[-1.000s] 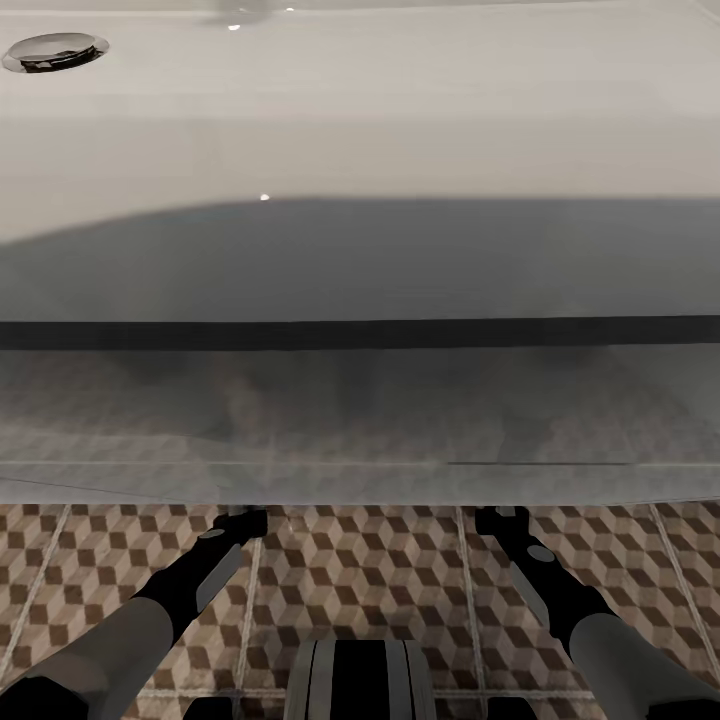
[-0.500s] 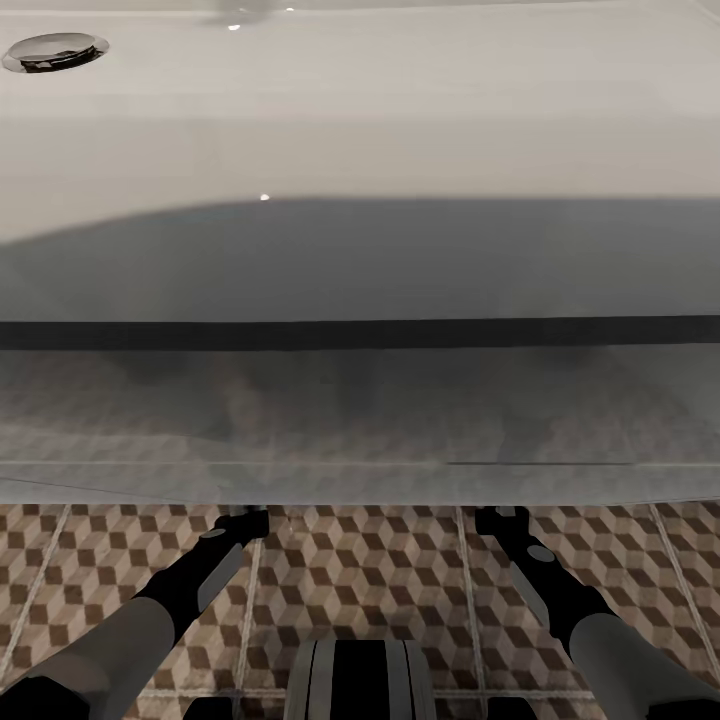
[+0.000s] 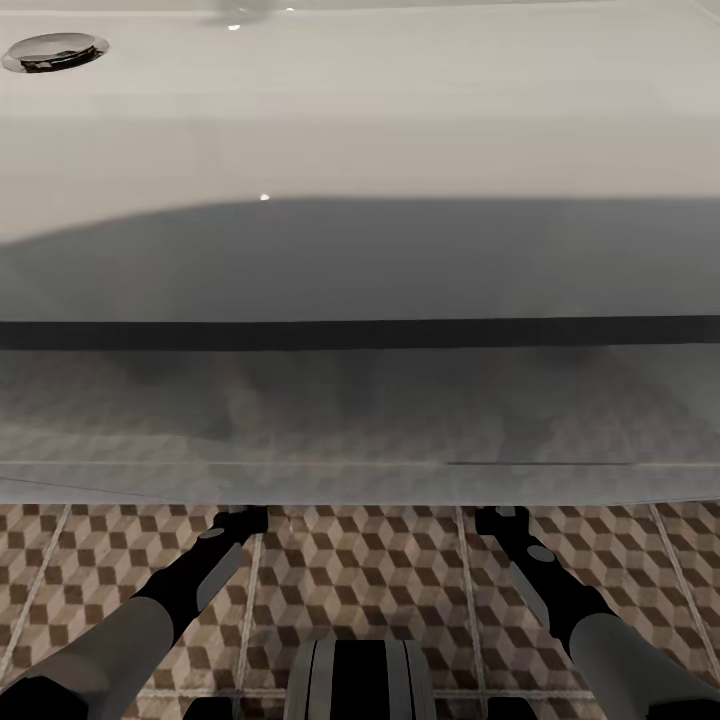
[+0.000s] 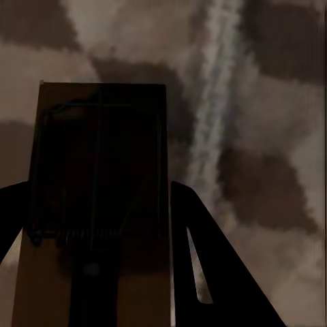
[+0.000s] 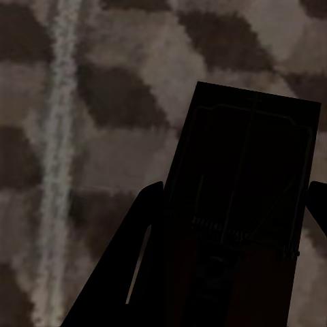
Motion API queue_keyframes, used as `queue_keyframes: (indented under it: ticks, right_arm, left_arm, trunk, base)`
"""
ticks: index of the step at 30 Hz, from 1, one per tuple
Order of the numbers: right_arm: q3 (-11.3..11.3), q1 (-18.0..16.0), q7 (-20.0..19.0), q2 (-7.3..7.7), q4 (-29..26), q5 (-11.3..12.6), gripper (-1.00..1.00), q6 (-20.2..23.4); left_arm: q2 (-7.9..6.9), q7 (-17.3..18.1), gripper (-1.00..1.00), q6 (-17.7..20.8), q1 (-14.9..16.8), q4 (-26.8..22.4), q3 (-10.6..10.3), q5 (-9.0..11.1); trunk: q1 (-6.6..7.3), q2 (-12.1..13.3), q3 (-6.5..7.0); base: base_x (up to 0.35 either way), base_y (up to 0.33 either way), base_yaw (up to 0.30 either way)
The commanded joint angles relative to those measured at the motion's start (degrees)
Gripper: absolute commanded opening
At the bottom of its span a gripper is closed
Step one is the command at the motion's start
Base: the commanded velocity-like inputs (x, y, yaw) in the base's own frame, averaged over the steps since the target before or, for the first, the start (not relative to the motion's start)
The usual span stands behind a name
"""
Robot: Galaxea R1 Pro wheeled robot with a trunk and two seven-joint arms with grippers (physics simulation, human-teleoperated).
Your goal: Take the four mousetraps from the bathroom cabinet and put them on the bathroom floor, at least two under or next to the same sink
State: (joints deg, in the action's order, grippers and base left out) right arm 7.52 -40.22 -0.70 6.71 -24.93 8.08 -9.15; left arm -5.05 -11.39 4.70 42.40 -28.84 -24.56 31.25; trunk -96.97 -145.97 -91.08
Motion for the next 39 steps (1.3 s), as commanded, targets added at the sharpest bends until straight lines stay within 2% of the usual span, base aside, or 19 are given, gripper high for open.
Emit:
queue_keyframes:
  ticks: [1, 39]
  right_arm:
    - [0.3, 0.0, -0.3, 0.06, 0.1, 0.7, -1.0, -0.3]
    - [0.3, 0.0, -0.3, 0.06, 0.1, 0.5, -1.0, -0.4]
  left_arm:
    - [-0.07, -0.6, -1.0, 0.2, 0.0, -0.2, -0.5, 0.2]
    - [0.12, -0.6, -1.0, -0.4, 0.1, -0.9, -0.5, 0.2]
  trunk:
    - [0.01, 0.0, -0.03]
    - [0.01, 0.0, -0.03]
  base:
    - [0.0, 0.0, 0.0]
    - [0.0, 0.0, 0.0]
